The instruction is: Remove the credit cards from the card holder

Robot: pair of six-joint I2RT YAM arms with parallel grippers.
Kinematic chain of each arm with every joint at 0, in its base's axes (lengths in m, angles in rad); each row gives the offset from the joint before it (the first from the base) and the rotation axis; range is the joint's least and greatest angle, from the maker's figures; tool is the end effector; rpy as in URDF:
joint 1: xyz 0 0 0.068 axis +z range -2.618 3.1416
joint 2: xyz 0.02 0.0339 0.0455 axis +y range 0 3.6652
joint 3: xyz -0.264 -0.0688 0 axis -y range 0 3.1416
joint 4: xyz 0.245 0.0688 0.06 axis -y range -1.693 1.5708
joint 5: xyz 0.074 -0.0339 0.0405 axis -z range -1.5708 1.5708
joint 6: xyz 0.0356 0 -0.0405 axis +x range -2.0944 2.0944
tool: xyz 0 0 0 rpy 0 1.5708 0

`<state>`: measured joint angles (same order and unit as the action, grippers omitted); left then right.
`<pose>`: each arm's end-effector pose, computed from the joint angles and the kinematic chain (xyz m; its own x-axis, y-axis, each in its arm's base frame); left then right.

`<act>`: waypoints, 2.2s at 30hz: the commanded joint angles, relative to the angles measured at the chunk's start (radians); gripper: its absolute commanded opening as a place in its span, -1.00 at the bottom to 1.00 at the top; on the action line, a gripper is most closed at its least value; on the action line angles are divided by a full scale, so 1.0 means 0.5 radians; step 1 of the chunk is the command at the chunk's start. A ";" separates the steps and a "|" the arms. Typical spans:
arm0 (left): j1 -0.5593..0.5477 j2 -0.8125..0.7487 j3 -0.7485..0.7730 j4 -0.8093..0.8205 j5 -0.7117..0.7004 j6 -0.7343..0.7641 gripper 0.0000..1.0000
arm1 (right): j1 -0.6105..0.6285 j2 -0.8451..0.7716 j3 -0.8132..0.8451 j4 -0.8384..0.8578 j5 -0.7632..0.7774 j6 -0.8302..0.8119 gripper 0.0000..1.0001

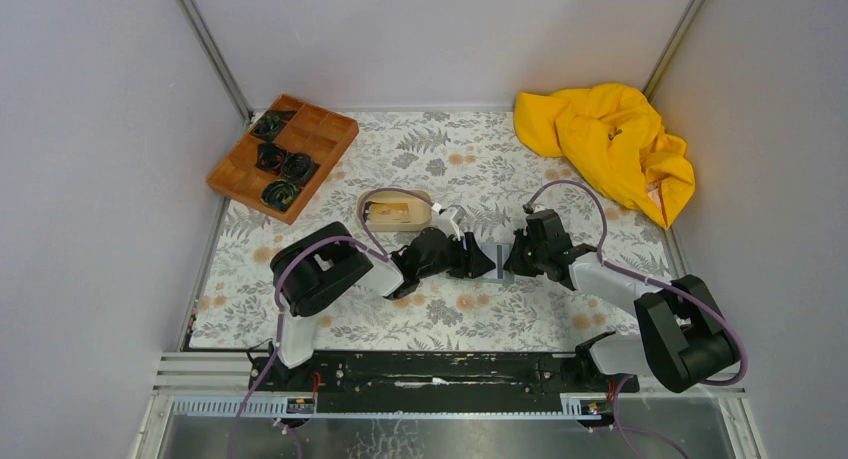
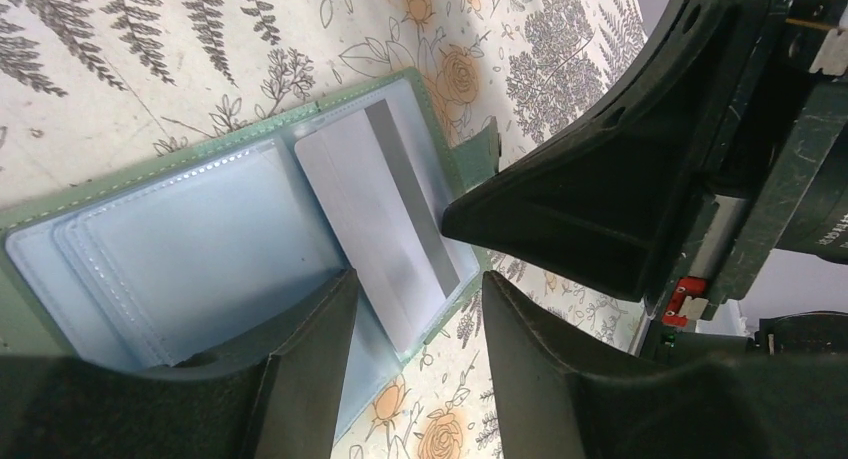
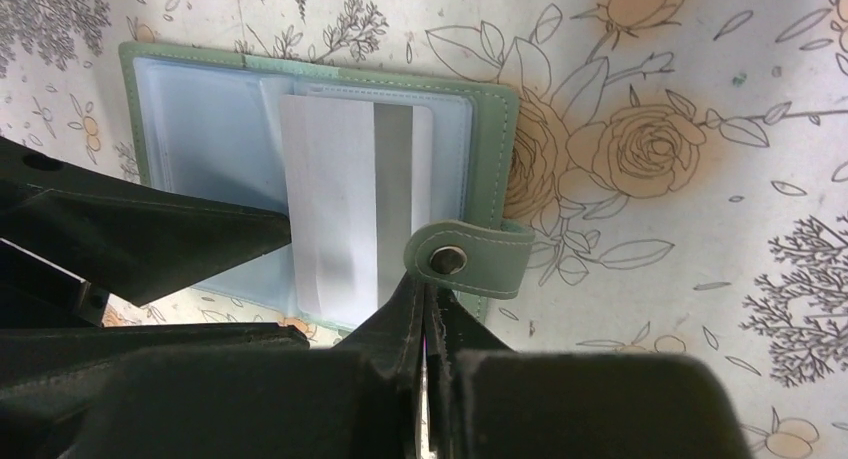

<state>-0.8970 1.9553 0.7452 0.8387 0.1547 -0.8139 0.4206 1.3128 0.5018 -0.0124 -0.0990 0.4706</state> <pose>0.2224 -0.2874 0.1105 -0.7819 -0.1719 -0.5992 0.4271 0.5525 -0.7158 0.2170 0.1009 0.1522 -0.8088 0.1325 -0.5730 -0.1132 0.9210 0.3728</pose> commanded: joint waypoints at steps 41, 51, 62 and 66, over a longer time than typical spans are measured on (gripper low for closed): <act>0.128 0.385 0.001 0.900 0.558 -0.526 -0.71 | -0.004 0.165 -0.130 0.172 -0.182 0.069 -1.00; 0.149 0.360 -0.060 0.962 0.592 -0.569 -0.97 | -0.004 0.178 -0.120 0.169 -0.177 0.067 -1.00; 0.327 0.274 -0.323 1.205 0.648 -0.643 -0.75 | -0.017 0.203 -0.109 0.154 -0.179 0.077 -1.00; 0.347 0.269 -0.369 1.254 0.659 -0.656 -0.85 | -0.019 0.203 -0.108 0.155 -0.176 0.081 -1.00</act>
<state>-0.7319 2.1174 0.5827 1.3426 0.4423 -1.1316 0.4049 1.3731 0.4694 0.1532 -0.2047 0.5224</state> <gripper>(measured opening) 0.109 0.011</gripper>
